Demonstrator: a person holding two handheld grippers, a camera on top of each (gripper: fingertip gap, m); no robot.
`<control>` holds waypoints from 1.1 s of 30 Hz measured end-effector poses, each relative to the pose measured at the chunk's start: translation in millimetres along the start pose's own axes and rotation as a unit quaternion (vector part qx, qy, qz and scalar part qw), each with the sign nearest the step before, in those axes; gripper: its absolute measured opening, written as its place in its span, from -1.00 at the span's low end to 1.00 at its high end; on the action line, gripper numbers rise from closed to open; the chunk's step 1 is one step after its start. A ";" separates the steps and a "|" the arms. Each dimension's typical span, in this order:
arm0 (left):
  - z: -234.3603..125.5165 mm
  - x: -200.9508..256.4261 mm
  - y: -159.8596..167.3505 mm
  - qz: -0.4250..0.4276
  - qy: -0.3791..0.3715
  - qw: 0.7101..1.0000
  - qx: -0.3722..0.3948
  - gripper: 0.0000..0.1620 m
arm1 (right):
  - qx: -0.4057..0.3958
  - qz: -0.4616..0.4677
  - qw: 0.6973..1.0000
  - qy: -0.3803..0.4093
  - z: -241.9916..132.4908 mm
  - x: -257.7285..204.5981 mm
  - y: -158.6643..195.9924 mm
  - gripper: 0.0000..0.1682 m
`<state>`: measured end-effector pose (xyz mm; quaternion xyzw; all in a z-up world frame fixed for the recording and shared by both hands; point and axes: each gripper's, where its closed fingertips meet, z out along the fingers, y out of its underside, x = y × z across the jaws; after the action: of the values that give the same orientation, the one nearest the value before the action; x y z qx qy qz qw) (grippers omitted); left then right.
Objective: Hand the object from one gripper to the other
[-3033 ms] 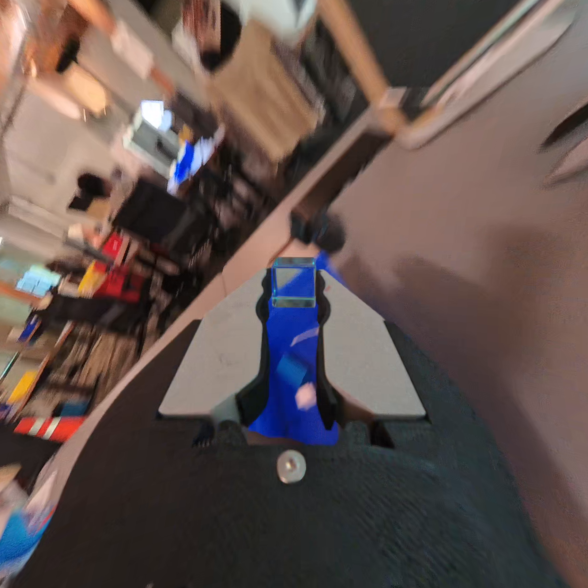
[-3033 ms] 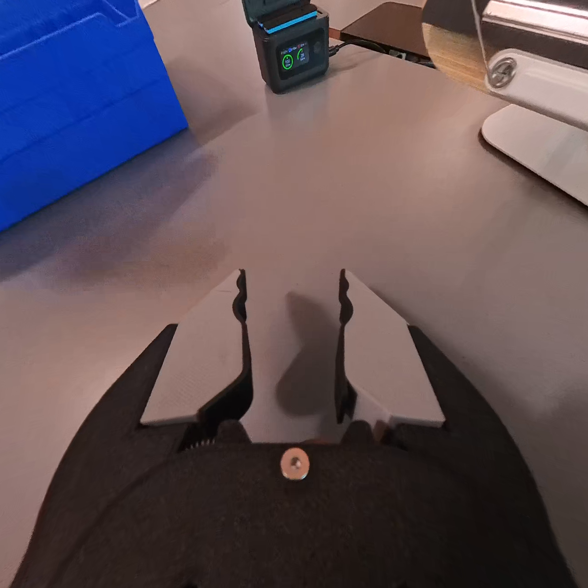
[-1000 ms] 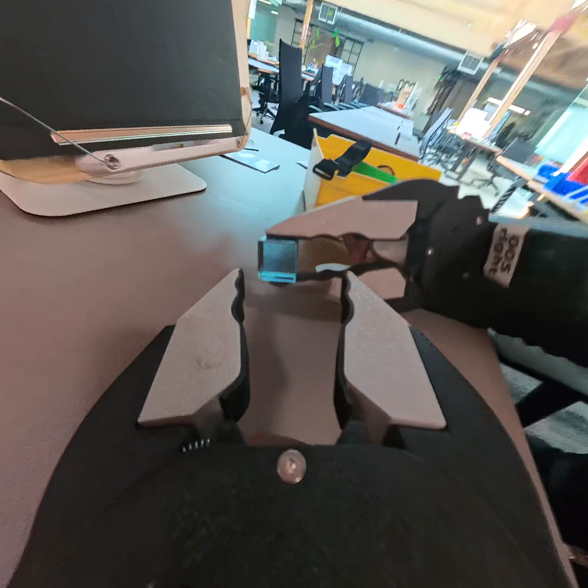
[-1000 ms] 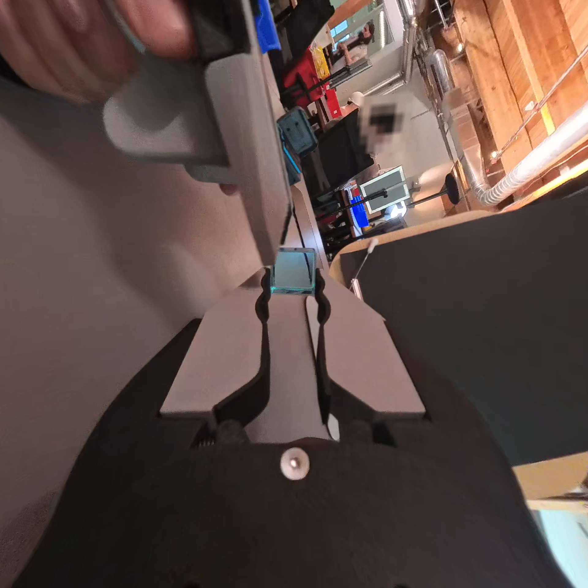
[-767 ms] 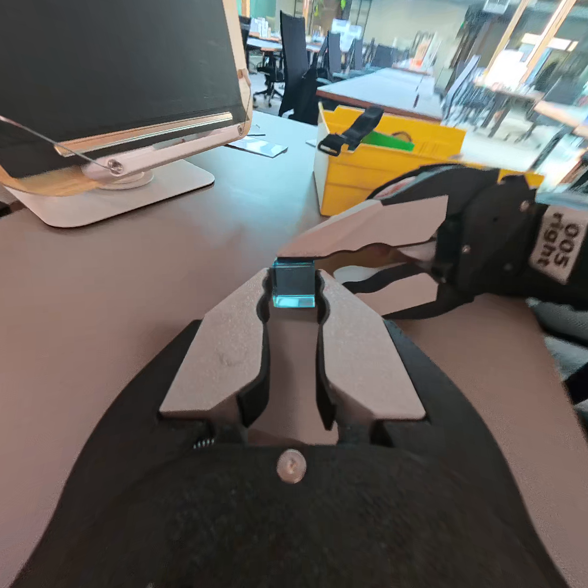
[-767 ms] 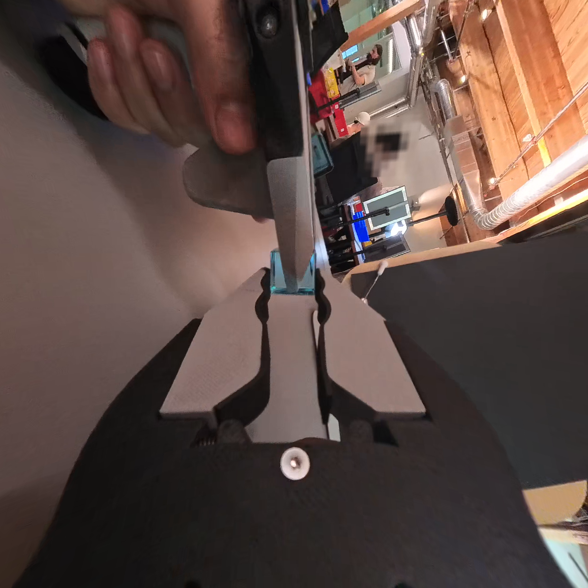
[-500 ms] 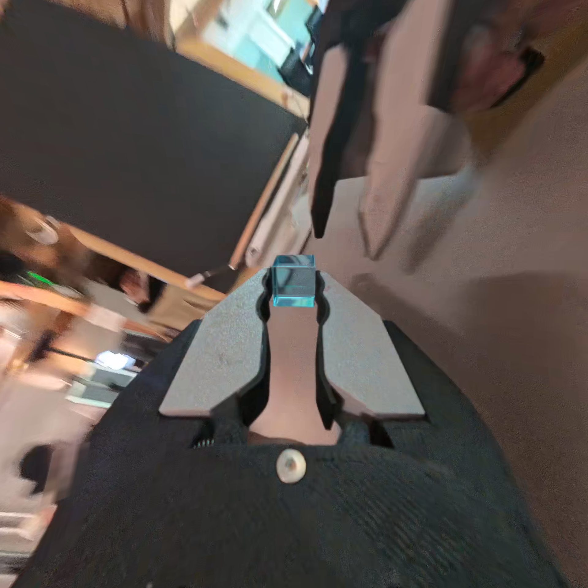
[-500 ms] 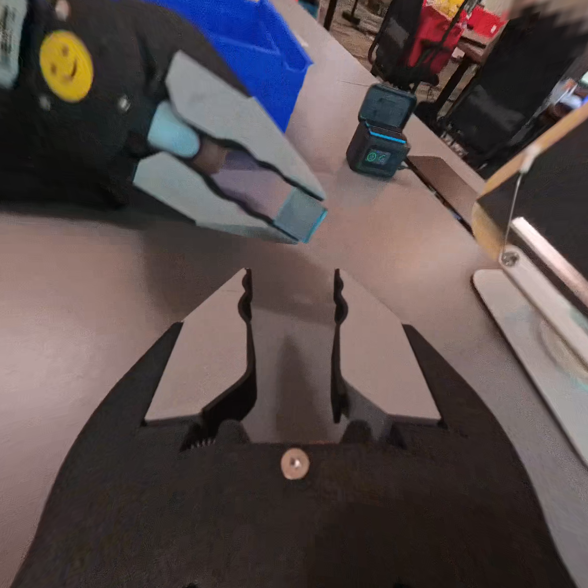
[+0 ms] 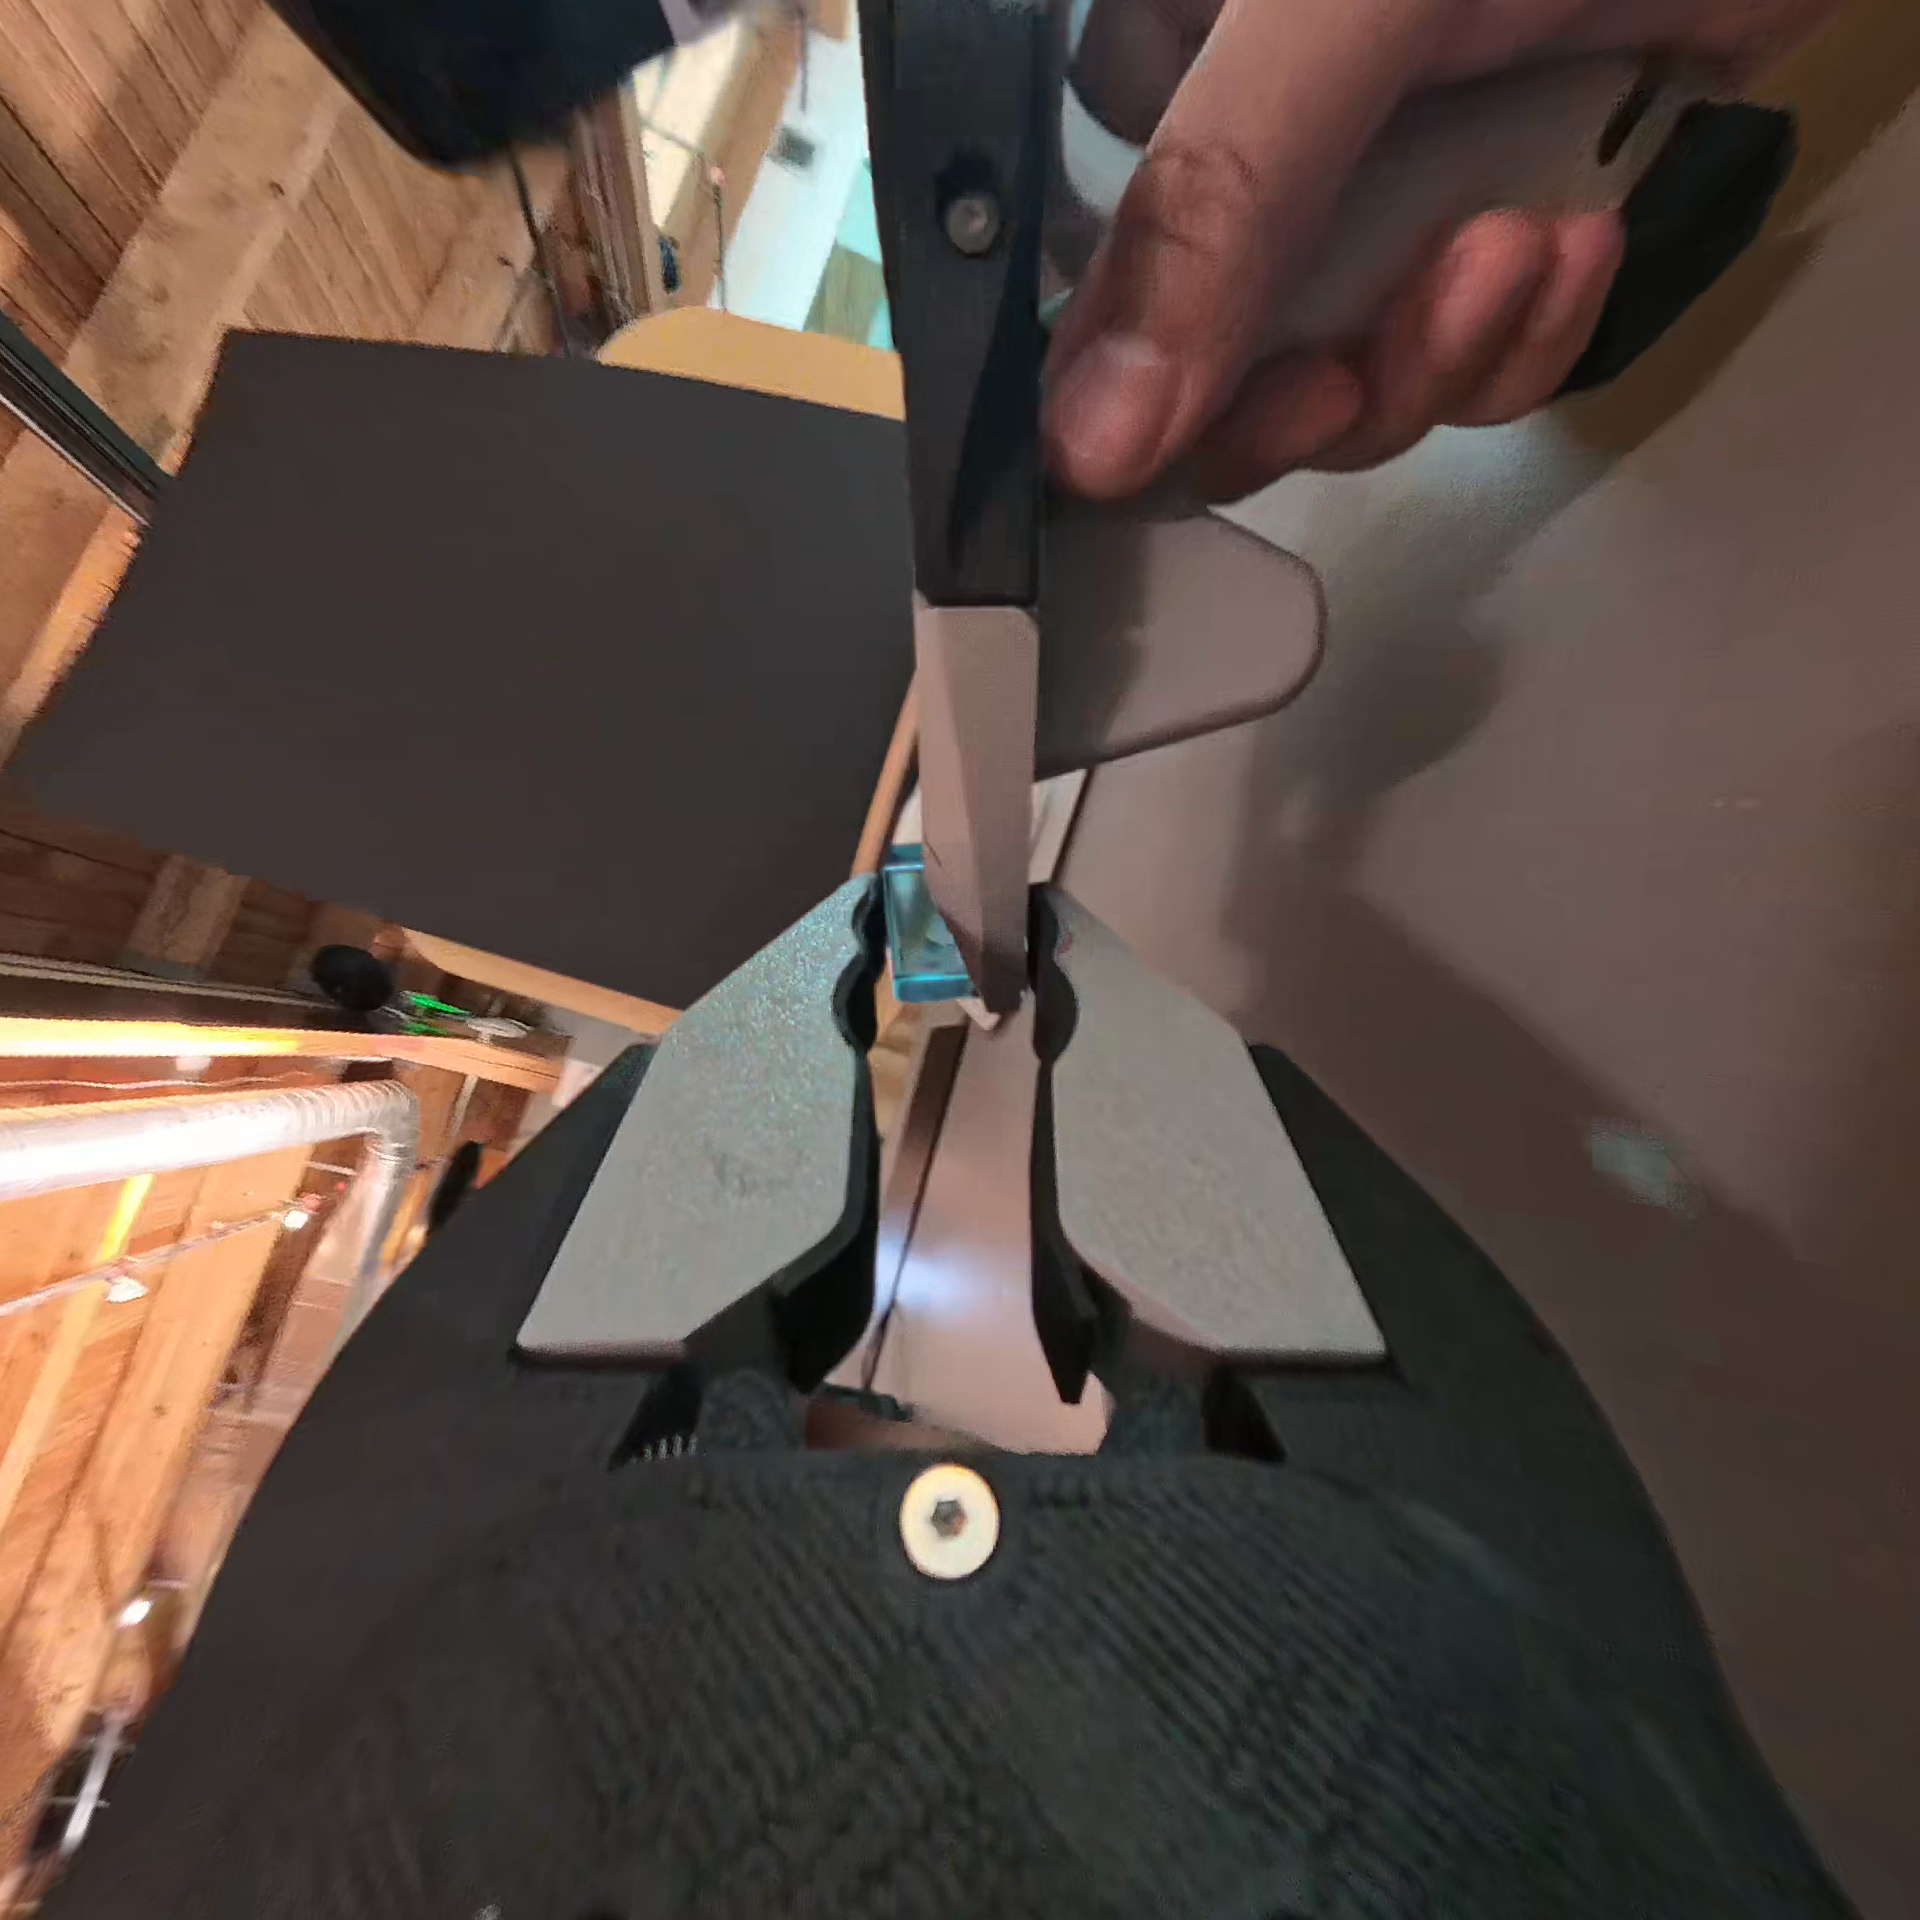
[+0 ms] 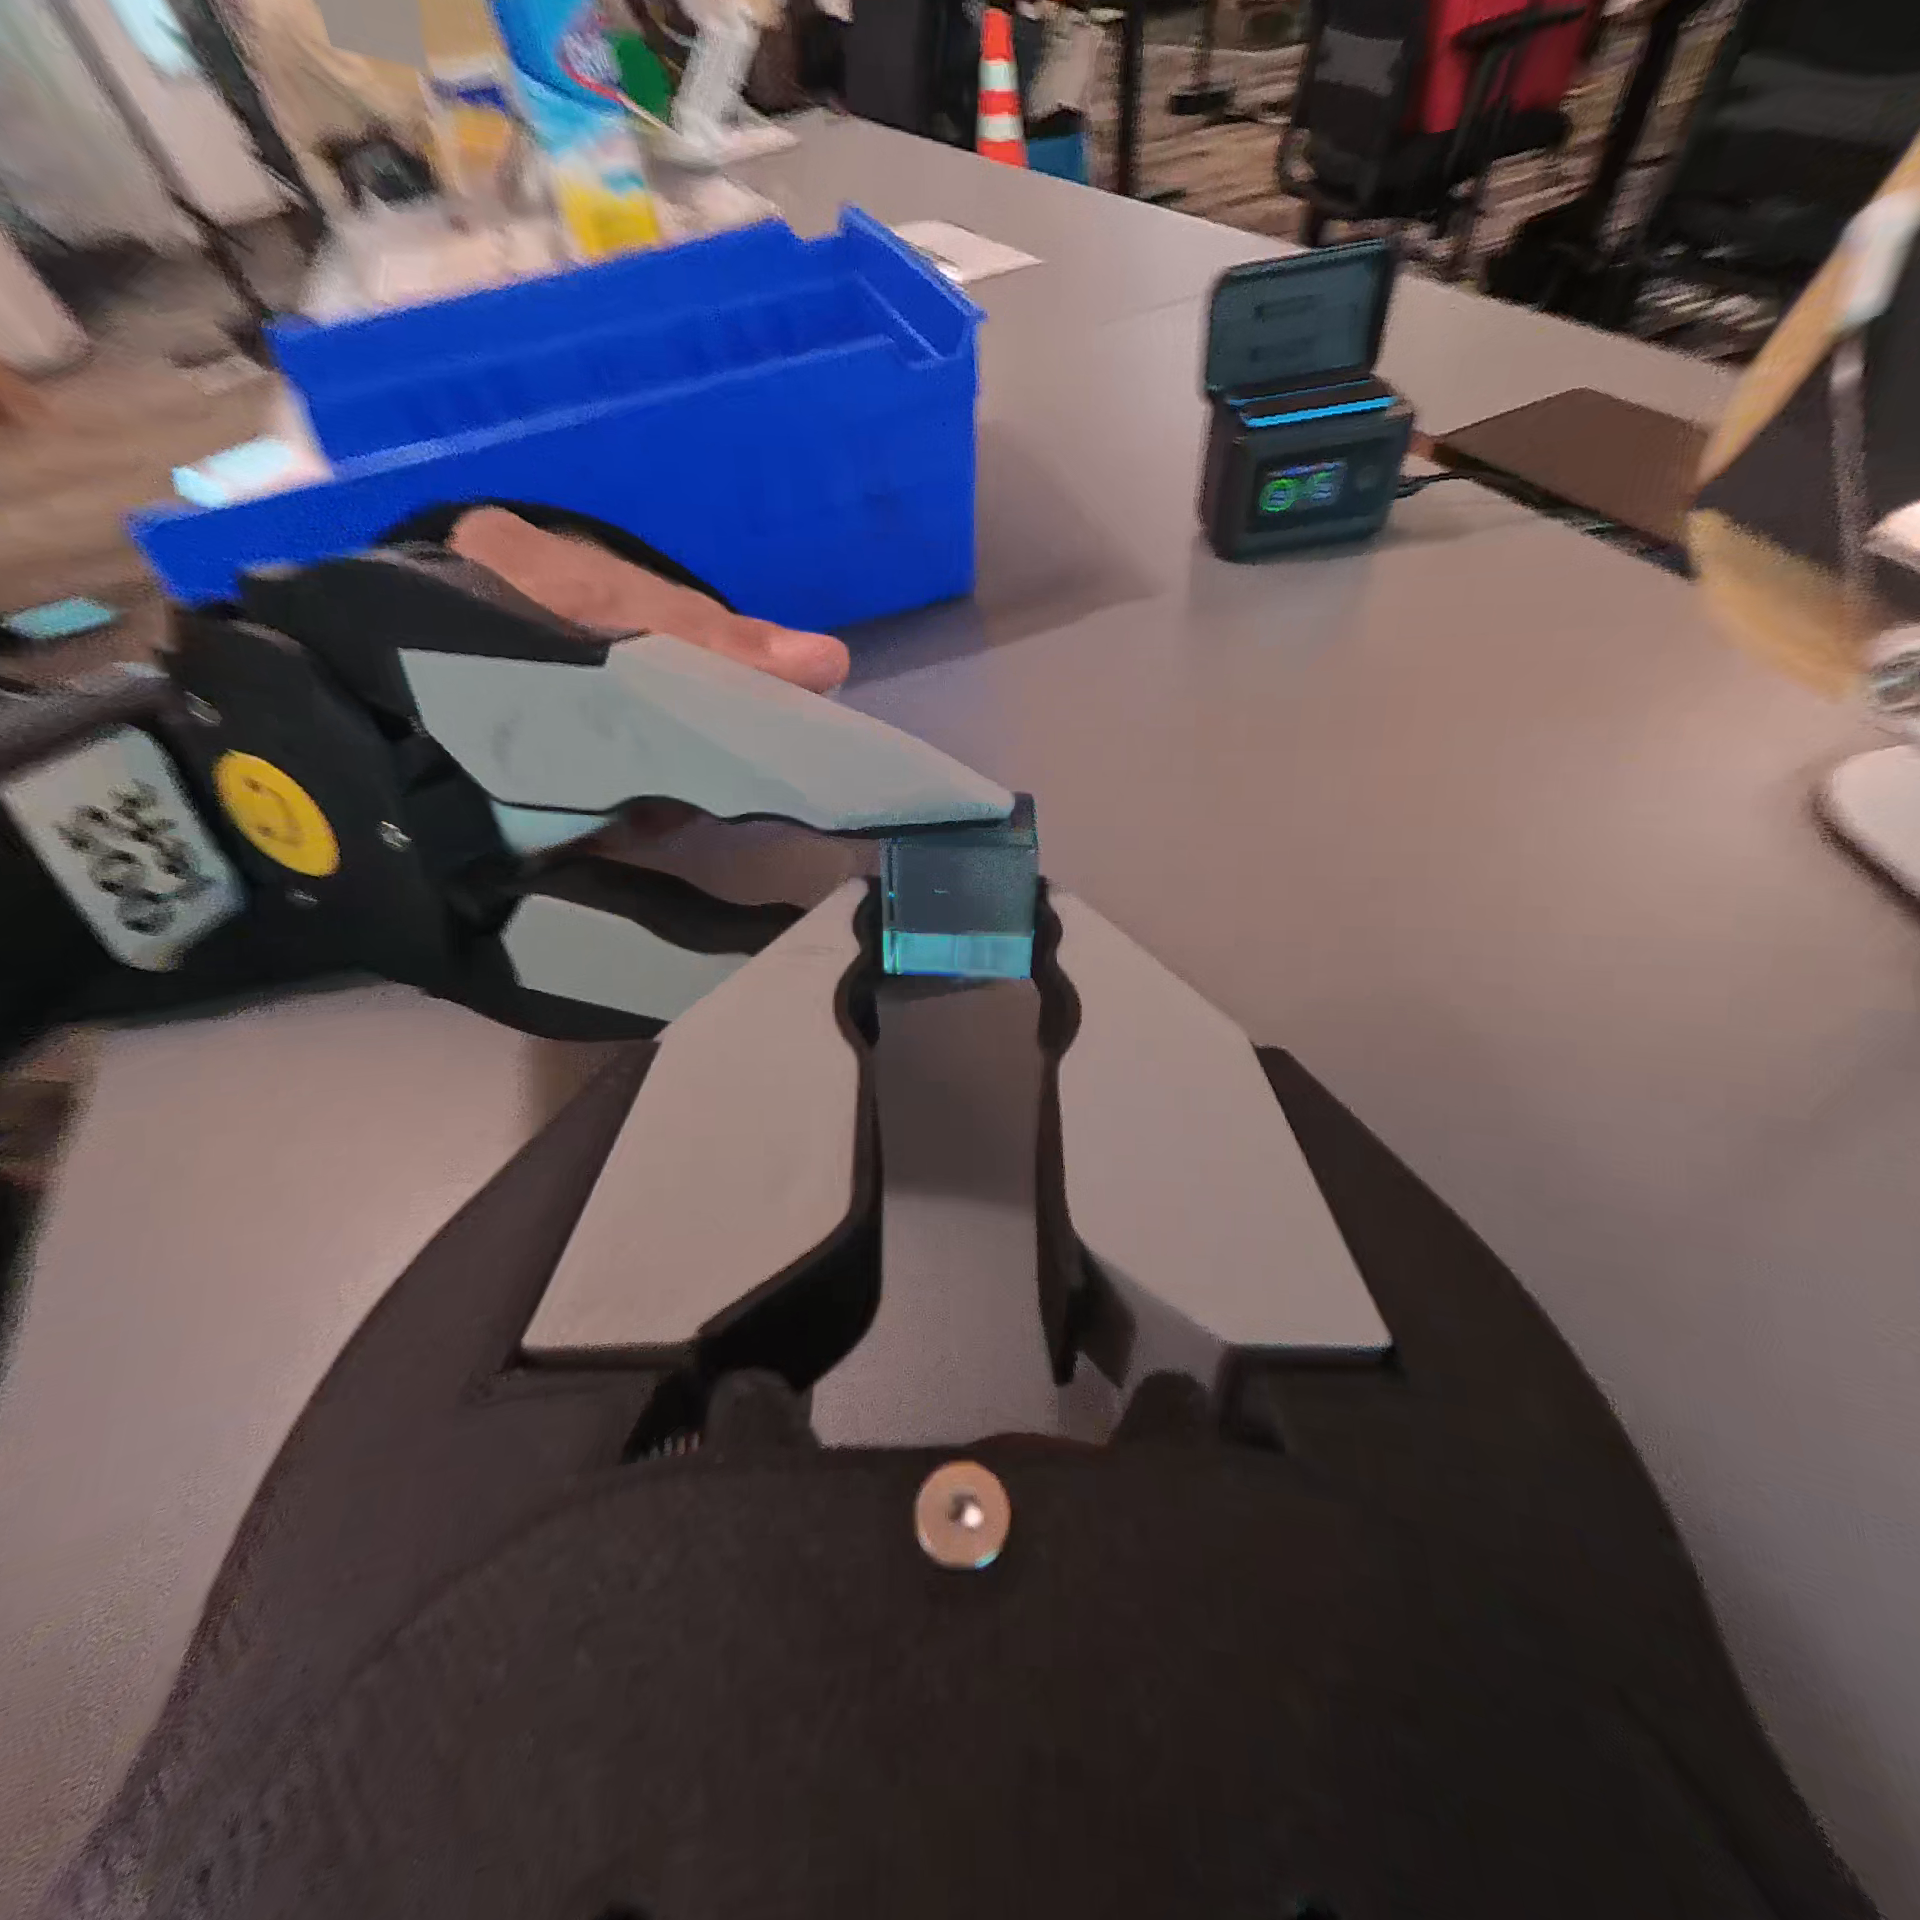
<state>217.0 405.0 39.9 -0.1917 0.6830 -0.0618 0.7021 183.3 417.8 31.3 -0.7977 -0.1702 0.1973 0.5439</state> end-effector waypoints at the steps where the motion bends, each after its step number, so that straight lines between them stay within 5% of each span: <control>1: 0.7 2.4 3.0 -0.015 0.009 1.000 -0.003 -0.69 | -0.007 -0.026 0.999 0.029 0.0 4.0 1.0 -0.71; 5: -4.6 11.4 18.3 -0.187 0.085 0.979 -0.011 -0.52 | -0.028 -0.133 0.978 0.159 -11.4 33.6 1.1 -0.71; 11: -9.5 -2.6 12.6 -0.513 0.183 0.839 0.022 -0.41 | -0.058 -0.321 0.919 0.220 -13.2 25.4 3.6 -0.71; 19: -15.4 7.9 -3.5 -0.643 0.284 0.710 0.035 -0.51 | -0.084 -0.449 0.855 0.247 -6.1 5.8 5.5 -0.71; 23: -11.7 19.8 6.2 -0.596 0.278 0.754 -0.003 -0.68 | -0.104 -0.498 0.822 0.255 1.9 -1.0 11.4 -0.70; 25: -6.7 17.4 25.9 -0.512 0.222 0.829 -0.040 -0.68 | -0.111 -0.495 0.824 0.252 2.8 2.1 15.3 -0.69; 28: -6.8 5.4 33.4 -0.342 0.138 0.929 -0.023 -0.68 | -0.099 -0.394 0.893 0.195 -1.0 6.6 18.2 -0.56; 30: -11.6 4.6 18.4 -0.247 0.116 0.962 0.030 -0.68 | -0.075 -0.261 0.954 0.123 -4.6 3.3 17.7 -0.48; 33: -14.1 0.8 4.1 -0.145 0.070 0.985 0.066 -0.67 | -0.030 -0.086 0.996 0.013 -9.4 -7.0 7.8 -0.38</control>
<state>202.5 405.9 37.7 -0.2372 0.6901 -0.2215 0.6469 182.3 404.1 28.0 -0.7985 -0.2369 0.1344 0.5368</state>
